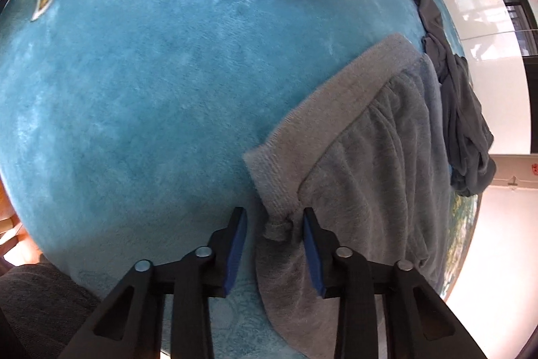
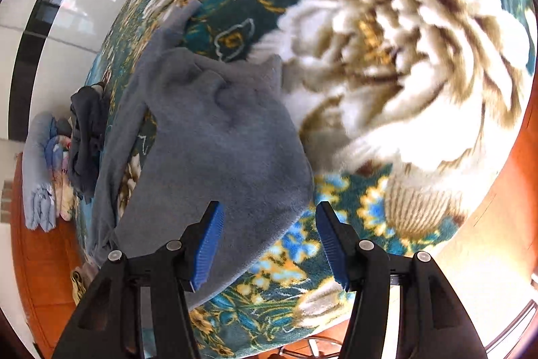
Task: Fold clothes
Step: 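Fold the leg toward the waistband with the right gripper while the left gripper grasps the waistband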
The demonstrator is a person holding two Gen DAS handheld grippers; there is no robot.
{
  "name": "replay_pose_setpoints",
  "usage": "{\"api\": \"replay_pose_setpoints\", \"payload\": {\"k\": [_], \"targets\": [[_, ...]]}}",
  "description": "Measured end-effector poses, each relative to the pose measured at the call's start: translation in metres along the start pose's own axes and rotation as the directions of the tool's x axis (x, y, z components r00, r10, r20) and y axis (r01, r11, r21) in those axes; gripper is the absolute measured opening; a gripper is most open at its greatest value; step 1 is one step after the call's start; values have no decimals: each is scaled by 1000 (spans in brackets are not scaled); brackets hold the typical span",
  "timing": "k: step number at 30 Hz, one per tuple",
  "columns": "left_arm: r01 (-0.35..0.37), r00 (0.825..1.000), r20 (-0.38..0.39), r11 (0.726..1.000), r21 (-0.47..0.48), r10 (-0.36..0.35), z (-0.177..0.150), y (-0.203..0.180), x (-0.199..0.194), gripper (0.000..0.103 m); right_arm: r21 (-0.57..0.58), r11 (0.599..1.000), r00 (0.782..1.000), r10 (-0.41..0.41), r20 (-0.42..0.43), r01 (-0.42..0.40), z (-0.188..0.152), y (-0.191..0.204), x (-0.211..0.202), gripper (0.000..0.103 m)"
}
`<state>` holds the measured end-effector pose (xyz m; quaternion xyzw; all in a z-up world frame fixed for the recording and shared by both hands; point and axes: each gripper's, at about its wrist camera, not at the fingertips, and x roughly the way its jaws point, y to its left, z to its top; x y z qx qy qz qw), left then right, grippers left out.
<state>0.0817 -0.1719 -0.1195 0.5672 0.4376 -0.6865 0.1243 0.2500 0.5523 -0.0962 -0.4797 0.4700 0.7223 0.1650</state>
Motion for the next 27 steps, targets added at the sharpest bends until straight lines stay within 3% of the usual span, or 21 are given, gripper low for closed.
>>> {"api": "replay_pose_setpoints", "payload": {"k": [3,4,6,8,9,13,17,23,27], "targets": [[3,1000,-4,1000,8,-3,-2,-4,4,23,58,998,999,20,27,-22,-2,-8,4,57],[7,1000,-5,1000,8,-7,-2,-5,5,23,86,996,999,32,40,-35,-3,-12,5,52],[11,1000,-16,1000,6,-11,-4,-7,8,12,157,985,995,59,76,-71,-3,-22,6,39],[13,1000,-1,1000,23,-13,-6,-11,3,9,218,972,994,67,84,-83,-3,-28,7,9],[14,1000,6,999,32,-14,-6,-13,1,8,242,964,992,96,82,-113,-4,-30,9,6],[21,999,43,998,52,-23,-6,-27,-15,7,211,950,970,204,135,-229,0,-13,-3,5],[68,995,68,997,35,-71,4,-50,-41,7,134,922,916,328,233,-364,13,10,-45,5],[129,982,126,988,88,-140,21,-99,-104,7,8,883,838,442,320,-469,20,50,-106,5],[172,970,154,980,104,-187,26,-104,-144,7,-29,871,811,468,351,-490,18,68,-127,5]]}}
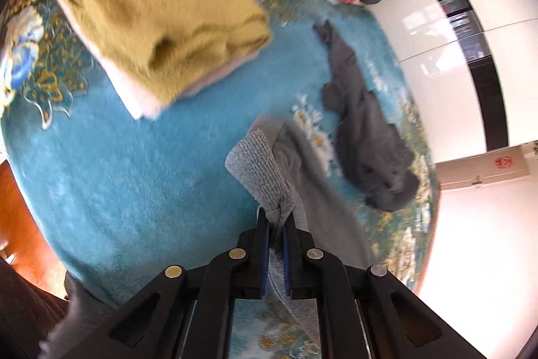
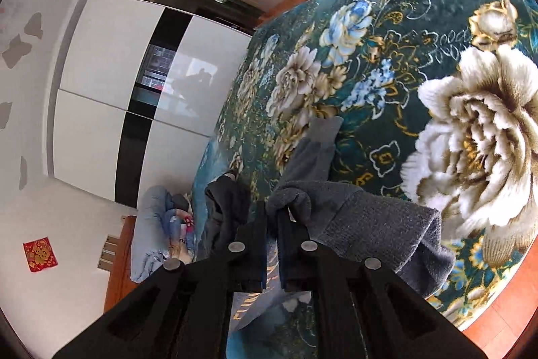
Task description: Fold clothes
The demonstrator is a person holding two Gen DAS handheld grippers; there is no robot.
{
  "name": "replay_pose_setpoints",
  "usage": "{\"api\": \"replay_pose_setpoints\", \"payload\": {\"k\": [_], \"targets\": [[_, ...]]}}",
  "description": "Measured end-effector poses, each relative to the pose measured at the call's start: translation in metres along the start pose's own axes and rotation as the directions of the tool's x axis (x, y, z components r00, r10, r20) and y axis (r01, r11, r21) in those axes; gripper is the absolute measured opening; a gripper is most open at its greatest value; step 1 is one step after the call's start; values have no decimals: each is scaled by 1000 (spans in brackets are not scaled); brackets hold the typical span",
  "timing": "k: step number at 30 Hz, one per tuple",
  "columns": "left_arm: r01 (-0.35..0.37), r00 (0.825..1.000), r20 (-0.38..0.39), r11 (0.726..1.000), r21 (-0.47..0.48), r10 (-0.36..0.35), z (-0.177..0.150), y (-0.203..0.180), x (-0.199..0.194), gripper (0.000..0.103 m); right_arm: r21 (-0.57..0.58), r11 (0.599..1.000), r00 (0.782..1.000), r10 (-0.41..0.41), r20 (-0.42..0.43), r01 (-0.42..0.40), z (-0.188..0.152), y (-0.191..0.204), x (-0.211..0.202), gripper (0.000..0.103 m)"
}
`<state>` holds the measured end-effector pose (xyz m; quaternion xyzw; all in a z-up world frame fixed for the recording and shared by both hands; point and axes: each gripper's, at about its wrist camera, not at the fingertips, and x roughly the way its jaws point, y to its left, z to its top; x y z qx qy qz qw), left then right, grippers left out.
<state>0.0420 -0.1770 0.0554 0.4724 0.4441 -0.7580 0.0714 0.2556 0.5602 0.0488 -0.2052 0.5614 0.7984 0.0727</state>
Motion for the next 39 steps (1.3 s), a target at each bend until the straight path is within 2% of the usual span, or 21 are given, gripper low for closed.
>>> {"api": "replay_pose_setpoints", "payload": {"k": [3,6,10,14,23,29,32,34,35,36,37,38,39], "targets": [[0,1000,-5,1000,-4,0,-2,12,-20,7,-24,1000,1000,2,10,-2,3,10,-5,5],[-7,998,-58,999,-40,5,-8,18,-8,7,-38,999,1000,-6,18,6,6,19,-6,5],[-52,991,-127,991,-119,37,-12,31,28,7,-52,997,999,-53,4,53,19,24,13,5],[-93,983,-169,986,-141,68,-8,27,62,7,-65,991,993,-118,-32,116,39,37,54,5],[-96,986,-146,985,-145,75,31,-6,115,7,-104,957,953,-281,-111,271,80,70,191,5],[-87,988,-137,990,-111,71,51,-12,141,11,-190,920,920,-370,-132,343,83,86,261,5],[-83,987,-144,993,-83,70,56,-15,153,11,-210,904,906,-403,-129,372,81,85,278,7],[-65,988,-144,996,-58,56,56,-19,158,14,-213,904,905,-403,-134,371,80,82,285,8],[-56,988,-144,997,-46,49,57,-21,160,21,-215,907,908,-395,-139,361,79,81,288,9],[-44,990,-134,999,-29,39,57,-23,158,32,-222,910,911,-385,-144,350,77,80,289,9],[-32,992,-125,999,-12,30,56,-24,157,40,-230,913,915,-376,-148,338,76,80,290,18],[-20,993,-115,1000,5,20,56,-26,155,55,-238,914,919,-368,-144,328,75,80,287,37],[-5,995,-103,1000,27,7,55,-27,150,59,-246,915,923,-359,-140,319,74,79,284,45]]}}
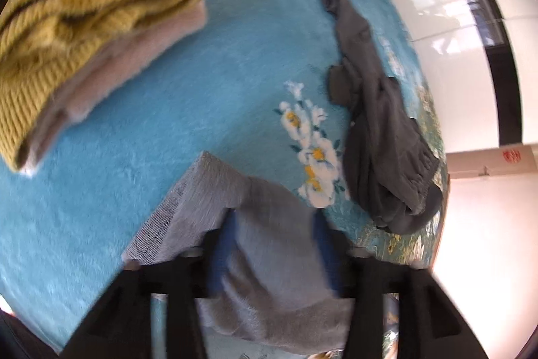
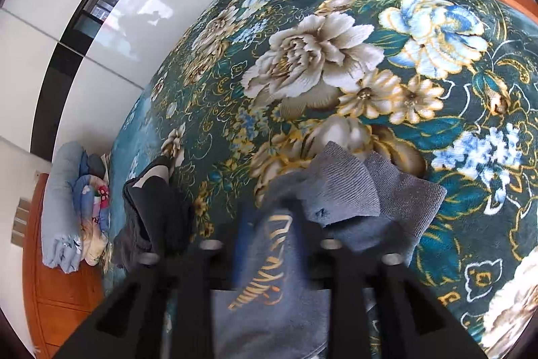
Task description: Fold clothes
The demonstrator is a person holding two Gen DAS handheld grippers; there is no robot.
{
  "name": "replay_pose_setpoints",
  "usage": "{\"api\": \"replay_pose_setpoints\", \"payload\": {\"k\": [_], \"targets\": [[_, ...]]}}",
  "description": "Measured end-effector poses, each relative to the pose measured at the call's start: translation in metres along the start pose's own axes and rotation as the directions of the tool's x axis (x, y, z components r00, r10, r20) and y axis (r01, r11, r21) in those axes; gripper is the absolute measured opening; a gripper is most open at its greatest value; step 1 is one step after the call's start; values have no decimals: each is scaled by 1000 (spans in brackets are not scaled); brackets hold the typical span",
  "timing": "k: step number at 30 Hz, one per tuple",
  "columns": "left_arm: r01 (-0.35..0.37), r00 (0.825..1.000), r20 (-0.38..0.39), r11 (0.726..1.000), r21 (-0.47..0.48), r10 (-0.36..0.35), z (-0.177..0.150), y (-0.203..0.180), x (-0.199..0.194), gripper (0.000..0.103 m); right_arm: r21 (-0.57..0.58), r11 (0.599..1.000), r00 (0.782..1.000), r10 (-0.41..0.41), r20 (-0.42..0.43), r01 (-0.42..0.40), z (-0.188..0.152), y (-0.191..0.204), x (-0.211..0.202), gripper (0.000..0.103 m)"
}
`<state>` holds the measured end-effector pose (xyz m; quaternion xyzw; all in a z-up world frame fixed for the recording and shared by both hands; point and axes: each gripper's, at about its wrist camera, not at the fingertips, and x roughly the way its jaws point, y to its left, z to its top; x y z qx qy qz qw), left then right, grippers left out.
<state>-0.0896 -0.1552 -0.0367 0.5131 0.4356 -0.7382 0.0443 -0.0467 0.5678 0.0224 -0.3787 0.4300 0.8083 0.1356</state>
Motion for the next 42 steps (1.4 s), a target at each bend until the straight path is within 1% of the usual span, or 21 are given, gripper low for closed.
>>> {"api": "replay_pose_setpoints", "payload": {"k": [2,4,6,8,9,11,13,15,18,19,21,26,28,30,31,33,34,35,37,38,42], "targets": [[-16,1000,9,998,55,15,-5,0,-8,59,-20,1000,1000,17,12,-16,-3,-2,-5,46],[-107,994,0,988,114,107,-15,5,-12,60,-49,998,999,30,15,-29,-9,-8,-12,46],[-192,980,-23,970,152,198,-25,16,-9,60,-71,997,1000,29,11,-29,-19,-24,-19,47],[-271,957,-54,947,173,284,-35,30,-2,60,-50,998,1000,27,-2,-27,-29,-46,-21,47],[-297,947,-82,943,151,311,-39,41,4,60,-27,999,1000,23,-18,-23,-35,-58,-18,47],[-301,942,-131,951,73,308,-43,58,15,60,21,1000,999,20,-46,-19,-44,-78,-13,47],[-247,955,-173,969,-24,240,-49,71,25,60,79,997,997,30,-66,-25,-52,-96,-6,47],[-210,967,-168,974,-84,194,-54,76,33,60,125,991,995,67,-74,-57,-56,-103,0,47],[-210,971,-143,970,-122,192,-59,76,41,60,145,984,990,113,-85,-100,-57,-99,12,47],[-202,973,-140,969,-143,182,-61,78,43,60,134,985,986,125,-108,-110,-58,-93,19,47],[-188,978,-127,965,-185,166,-64,79,45,60,94,992,983,102,-155,-88,-63,-81,33,47],[-119,991,-91,965,-235,100,-67,81,44,60,2,1000,981,0,-194,1,-75,-58,63,47],[-56,996,-87,959,-277,33,-69,84,42,60,1,1000,981,-29,-194,29,-79,-56,71,47],[1,996,-86,949,-314,-29,-72,88,42,69,16,1000,981,-19,-193,23,-82,-55,74,47],[39,994,-81,944,-327,-69,-73,88,42,71,18,1000,981,-17,-193,21,-83,-54,74,45],[36,996,-71,950,-311,-61,-73,85,42,76,18,1000,981,-19,-194,23,-84,-52,75,32],[15,997,-71,955,-295,-37,-74,83,43,76,15,999,981,-29,-193,32,-84,-51,74,17],[-7,997,-78,960,-280,-16,-73,81,45,76,8,999,982,-33,-185,35,-83,-48,71,8],[-23,997,-82,964,-265,1,-73,78,48,76,-21,1000,989,-8,-150,5,-82,-39,60,7],[-31,996,-84,966,-257,9,-73,77,50,76,-62,998,994,9,-109,-16,-81,-30,47,7],[9,999,-46,954,-301,-24,-68,85,48,75,-135,988,997,75,15,-73,-86,-15,6,7]]}}
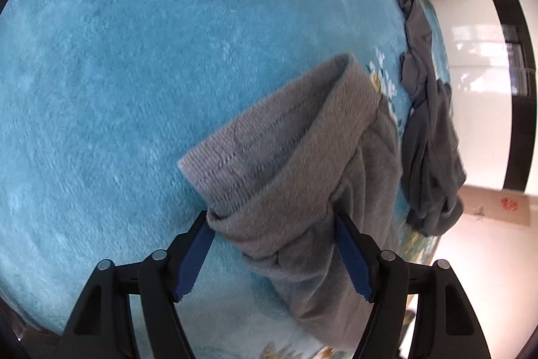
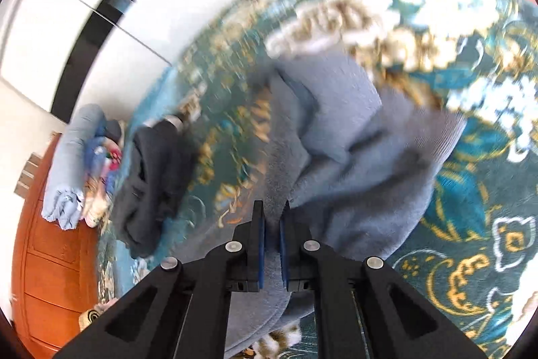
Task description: Fold clothes
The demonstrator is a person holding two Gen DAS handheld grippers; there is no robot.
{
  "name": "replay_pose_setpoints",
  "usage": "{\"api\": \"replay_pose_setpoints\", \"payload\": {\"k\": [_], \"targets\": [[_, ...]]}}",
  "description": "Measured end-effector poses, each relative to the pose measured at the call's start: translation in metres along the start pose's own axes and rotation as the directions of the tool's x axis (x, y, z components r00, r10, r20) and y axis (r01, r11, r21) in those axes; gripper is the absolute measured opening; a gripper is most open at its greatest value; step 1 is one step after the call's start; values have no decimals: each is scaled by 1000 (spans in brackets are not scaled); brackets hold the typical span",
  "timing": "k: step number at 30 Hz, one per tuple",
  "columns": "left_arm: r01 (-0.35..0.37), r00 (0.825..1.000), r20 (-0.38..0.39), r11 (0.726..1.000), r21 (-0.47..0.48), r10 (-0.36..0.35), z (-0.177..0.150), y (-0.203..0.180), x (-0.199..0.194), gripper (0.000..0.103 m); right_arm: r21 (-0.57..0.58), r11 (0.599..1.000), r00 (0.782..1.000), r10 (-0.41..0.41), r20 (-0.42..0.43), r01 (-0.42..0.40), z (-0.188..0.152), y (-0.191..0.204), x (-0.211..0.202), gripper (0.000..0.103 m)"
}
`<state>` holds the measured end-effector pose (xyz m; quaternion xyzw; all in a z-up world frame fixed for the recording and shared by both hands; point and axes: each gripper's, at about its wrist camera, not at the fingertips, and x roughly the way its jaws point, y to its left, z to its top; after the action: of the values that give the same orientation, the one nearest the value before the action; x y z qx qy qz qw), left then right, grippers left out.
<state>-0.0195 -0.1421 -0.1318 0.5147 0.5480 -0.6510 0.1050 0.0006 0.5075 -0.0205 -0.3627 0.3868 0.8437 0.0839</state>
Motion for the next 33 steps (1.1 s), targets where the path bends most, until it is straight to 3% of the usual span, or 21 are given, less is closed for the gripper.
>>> {"api": "replay_pose_setpoints", "payload": {"k": [4,7,10,14,16,19,23,25,27,30,33], "targets": [[23,1000,10,999,-36,-23,3,6,0,68,9,996,991,-88,-96,89,-13,-20,14,7],[0,1000,20,1000,-15,0,3,4,0,58,73,994,990,-72,-124,82,-18,-34,17,7],[-40,998,42,999,26,39,1,-2,-2,36,80,993,988,-70,-139,82,-21,-32,16,9],[-94,988,137,988,122,77,-1,-17,-18,23,56,997,987,-49,-154,59,-19,-25,15,11],[-114,977,195,980,162,82,-3,-26,-29,21,45,998,987,-28,-159,36,-23,-21,15,15],[-199,941,315,954,225,122,-4,-35,-53,20,25,999,989,28,-146,-24,-23,-18,3,25],[-343,890,400,898,274,218,-9,-50,-56,21,-5,1000,994,-10,-112,9,-16,-25,-6,33],[-382,875,417,879,284,245,-12,-50,-54,21,16,999,993,-34,-112,36,-9,-32,0,33],[-410,871,408,862,299,273,-11,-53,-46,21,40,998,992,-46,-114,51,-1,-36,11,33],[-396,882,380,877,273,280,-6,-41,-37,21,59,994,986,-81,-143,90,10,-44,36,43],[-382,889,358,892,240,285,-1,-37,-33,22,70,984,976,-153,-153,165,17,-49,55,44]]}}
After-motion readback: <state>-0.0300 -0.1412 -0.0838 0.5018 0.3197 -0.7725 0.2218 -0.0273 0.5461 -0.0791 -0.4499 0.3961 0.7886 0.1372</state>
